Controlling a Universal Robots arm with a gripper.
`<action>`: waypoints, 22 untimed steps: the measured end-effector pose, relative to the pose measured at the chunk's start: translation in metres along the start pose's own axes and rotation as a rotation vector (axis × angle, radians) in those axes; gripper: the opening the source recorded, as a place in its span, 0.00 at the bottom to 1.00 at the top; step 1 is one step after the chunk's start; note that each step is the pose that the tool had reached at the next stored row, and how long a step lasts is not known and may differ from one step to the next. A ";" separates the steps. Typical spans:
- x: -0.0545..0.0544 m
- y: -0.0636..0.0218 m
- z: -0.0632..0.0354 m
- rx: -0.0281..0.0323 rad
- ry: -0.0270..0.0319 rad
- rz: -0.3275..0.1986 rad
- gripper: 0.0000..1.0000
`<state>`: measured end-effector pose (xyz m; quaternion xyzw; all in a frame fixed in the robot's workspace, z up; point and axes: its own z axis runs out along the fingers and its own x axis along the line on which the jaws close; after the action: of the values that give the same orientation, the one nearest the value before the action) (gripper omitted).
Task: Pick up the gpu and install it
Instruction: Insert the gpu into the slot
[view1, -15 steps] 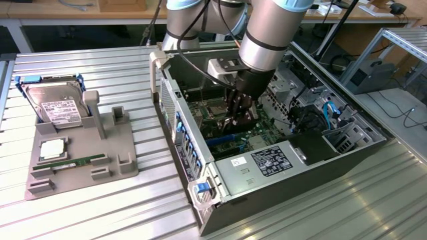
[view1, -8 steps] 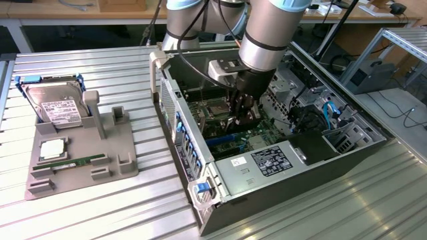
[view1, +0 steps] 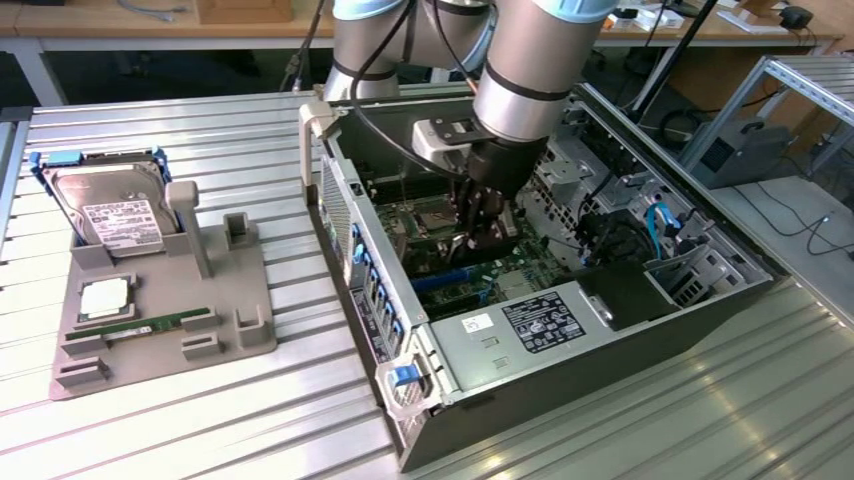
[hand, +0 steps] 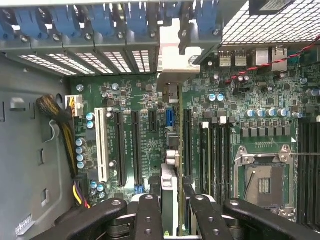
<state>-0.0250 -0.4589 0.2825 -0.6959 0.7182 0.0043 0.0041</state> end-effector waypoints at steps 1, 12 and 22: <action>0.000 0.0018 0.0000 0.0000 0.0000 0.000 0.27; 0.001 0.0182 0.0058 0.0000 -0.0019 0.000 0.27; 0.001 0.0222 0.0126 0.0000 -0.0019 0.000 0.27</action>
<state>-0.0472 -0.4594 0.2699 -0.6958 0.7182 0.0049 0.0048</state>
